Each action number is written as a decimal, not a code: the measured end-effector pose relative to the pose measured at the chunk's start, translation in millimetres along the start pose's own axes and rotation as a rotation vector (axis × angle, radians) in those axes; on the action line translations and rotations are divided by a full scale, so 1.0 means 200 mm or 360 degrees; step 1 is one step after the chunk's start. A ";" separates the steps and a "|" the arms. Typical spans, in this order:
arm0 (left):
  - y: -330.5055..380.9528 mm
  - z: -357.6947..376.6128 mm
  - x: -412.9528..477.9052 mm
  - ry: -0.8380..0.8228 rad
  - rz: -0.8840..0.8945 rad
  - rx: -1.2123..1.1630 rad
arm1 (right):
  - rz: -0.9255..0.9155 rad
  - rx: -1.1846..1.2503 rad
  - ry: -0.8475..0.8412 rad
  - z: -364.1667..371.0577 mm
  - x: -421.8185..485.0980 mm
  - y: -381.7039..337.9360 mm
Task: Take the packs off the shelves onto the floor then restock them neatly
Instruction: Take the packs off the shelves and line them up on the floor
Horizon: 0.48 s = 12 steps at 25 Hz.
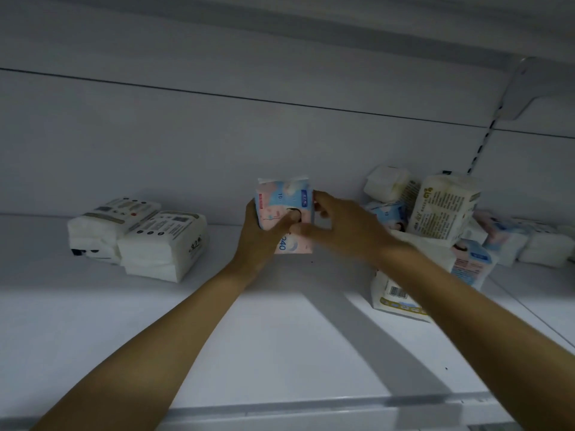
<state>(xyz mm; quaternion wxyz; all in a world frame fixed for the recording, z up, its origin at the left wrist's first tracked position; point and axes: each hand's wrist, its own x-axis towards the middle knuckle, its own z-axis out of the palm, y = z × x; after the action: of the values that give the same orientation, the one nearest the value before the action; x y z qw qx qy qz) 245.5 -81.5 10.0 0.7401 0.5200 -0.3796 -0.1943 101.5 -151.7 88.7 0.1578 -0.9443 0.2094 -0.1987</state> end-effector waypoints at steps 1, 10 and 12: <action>0.00 0.00 -0.01 0.0069 -0.0009 0.0093 | 0.0033 -0.0218 0.0035 -0.06 0.01 0.02; -0.02 0.05 -0.12 -0.0180 0.0018 0.0563 | 0.0285 -0.1382 -0.0154 -0.18 0.02 0.21; 0.01 0.05 -0.12 -0.0169 -0.0034 0.0405 | 0.0055 -0.1130 -0.0180 -0.16 0.03 0.18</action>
<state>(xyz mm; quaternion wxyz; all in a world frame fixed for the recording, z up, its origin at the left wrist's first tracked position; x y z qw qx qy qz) 221.8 -71.1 4.5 0.6450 0.6026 -0.4343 -0.1797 79.6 -191.4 105.7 -0.1654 -0.9461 0.2724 -0.0584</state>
